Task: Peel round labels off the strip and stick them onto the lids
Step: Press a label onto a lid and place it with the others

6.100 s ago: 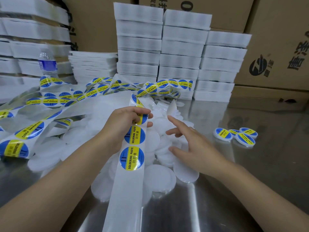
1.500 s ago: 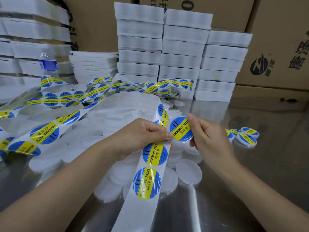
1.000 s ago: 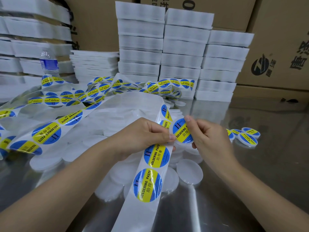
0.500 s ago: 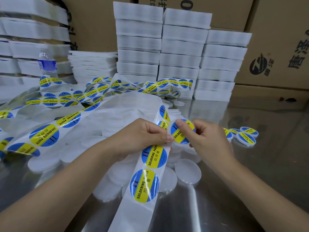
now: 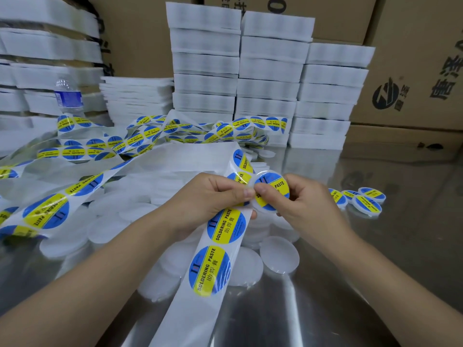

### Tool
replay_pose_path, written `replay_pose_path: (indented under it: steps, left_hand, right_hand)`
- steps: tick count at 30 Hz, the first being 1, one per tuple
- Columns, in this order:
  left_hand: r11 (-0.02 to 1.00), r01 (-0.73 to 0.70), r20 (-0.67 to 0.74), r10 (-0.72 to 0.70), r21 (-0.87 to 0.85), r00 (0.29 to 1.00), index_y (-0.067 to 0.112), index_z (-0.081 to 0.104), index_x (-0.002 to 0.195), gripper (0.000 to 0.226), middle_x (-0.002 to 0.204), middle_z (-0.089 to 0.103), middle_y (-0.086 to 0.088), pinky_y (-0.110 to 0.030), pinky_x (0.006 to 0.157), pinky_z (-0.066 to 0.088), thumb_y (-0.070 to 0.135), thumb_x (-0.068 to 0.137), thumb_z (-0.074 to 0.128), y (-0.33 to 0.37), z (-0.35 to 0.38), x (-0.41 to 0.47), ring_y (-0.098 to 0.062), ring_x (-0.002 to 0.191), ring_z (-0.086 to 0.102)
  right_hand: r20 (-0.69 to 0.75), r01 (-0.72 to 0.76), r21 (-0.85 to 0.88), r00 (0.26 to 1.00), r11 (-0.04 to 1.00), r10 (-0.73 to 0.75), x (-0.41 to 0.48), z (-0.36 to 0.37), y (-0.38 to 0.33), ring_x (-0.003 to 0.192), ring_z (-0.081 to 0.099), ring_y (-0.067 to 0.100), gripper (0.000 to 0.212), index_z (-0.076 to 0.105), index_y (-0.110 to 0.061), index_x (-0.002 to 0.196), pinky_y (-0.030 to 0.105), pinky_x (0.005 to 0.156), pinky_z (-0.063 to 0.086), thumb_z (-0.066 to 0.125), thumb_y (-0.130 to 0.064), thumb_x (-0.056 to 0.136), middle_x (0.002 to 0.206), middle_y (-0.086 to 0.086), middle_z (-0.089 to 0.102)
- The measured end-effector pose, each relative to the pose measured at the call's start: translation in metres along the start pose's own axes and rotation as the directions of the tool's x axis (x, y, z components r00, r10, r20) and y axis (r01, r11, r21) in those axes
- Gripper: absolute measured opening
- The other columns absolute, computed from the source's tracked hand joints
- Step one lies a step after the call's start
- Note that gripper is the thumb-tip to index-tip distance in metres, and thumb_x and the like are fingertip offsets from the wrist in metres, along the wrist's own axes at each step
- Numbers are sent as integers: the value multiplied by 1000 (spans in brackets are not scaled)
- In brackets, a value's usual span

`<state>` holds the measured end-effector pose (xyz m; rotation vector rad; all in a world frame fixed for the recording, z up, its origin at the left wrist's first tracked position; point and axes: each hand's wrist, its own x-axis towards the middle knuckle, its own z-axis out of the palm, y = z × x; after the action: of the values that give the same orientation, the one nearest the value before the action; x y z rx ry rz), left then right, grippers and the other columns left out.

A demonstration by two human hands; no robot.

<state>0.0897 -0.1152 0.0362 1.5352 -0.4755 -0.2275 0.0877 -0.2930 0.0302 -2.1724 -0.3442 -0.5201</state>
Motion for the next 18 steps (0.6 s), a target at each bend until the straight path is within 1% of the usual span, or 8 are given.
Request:
replay_pose_path:
  steps: [2, 4, 5, 7, 8, 10, 13, 18]
  left_hand:
    - [1000, 1, 3, -1, 9, 1000, 23, 79, 69, 21, 70, 75, -5, -16, 59, 53, 39, 60, 68, 0, 0, 0, -11, 65, 72]
    - [1000, 3, 4, -3, 14, 1000, 23, 79, 69, 23, 70, 75, -5, -16, 59, 53, 41, 60, 67, -1, 0, 0, -10, 64, 71]
    - [1000, 4, 4, -4, 16, 1000, 23, 79, 69, 24, 70, 75, -5, -16, 59, 52, 42, 60, 67, -1, 0, 0, -10, 64, 71]
    - [1000, 7, 7, -7, 16, 1000, 23, 78, 68, 24, 69, 74, -5, -15, 58, 52, 42, 62, 66, -1, 0, 0, -9, 63, 71]
    - [1000, 10, 8, -10, 15, 1000, 22, 78, 68, 24, 69, 74, -5, -15, 57, 52, 42, 62, 66, -1, 1, 0, -9, 62, 71]
    - [1000, 18, 7, -18, 15, 1000, 22, 78, 68, 26, 68, 74, -5, -16, 56, 52, 44, 62, 65, -1, 1, 1, -9, 60, 70]
    - [999, 36, -1, -36, 29, 999, 21, 77, 67, 27, 69, 74, -5, -16, 55, 52, 45, 63, 65, -1, 0, 1, -9, 59, 69]
    - [998, 50, -35, -48, 47, 998, 16, 77, 70, 29, 75, 75, -7, -19, 58, 53, 43, 63, 67, -2, -1, 3, -12, 63, 70]
  right_hand:
    - [10, -3, 4, 1000, 1000, 2, 0, 0, 0, 53, 37, 15, 81, 57, -3, 70, 35, 54, 36, 48, -81, 52, 58, 10, 49]
    - [21, 1, -17, 1000, 1000, 0, 0, -1, -1, 52, 36, 10, 78, 54, -4, 69, 33, 54, 33, 47, -80, 54, 54, 0, 45]
    - [29, 5, -37, 1000, 999, -4, 0, -2, -1, 52, 37, 11, 77, 54, -5, 69, 33, 53, 34, 46, -80, 55, 54, -1, 46]
    - [52, 19, -77, 999, 997, -15, 0, -4, -2, 55, 43, 16, 79, 57, -6, 73, 36, 55, 40, 42, -81, 54, 59, 3, 53]
    - [67, 27, -94, 998, 995, -21, 0, -5, -2, 59, 48, 21, 81, 58, -6, 76, 38, 58, 43, 40, -82, 54, 63, 6, 58]
    - [107, 38, -125, 994, 991, -25, 0, -7, -3, 68, 55, 24, 84, 60, -7, 82, 42, 64, 46, 40, -83, 52, 71, 7, 63]
    - [161, 55, -174, 987, 983, -27, -1, -7, -3, 69, 56, 23, 86, 60, -9, 86, 44, 67, 48, 40, -84, 50, 73, 6, 64]
    - [195, 94, -281, 980, 955, -39, 0, -12, -4, 71, 57, 18, 92, 60, -13, 89, 39, 66, 48, 35, -88, 42, 73, -1, 65]
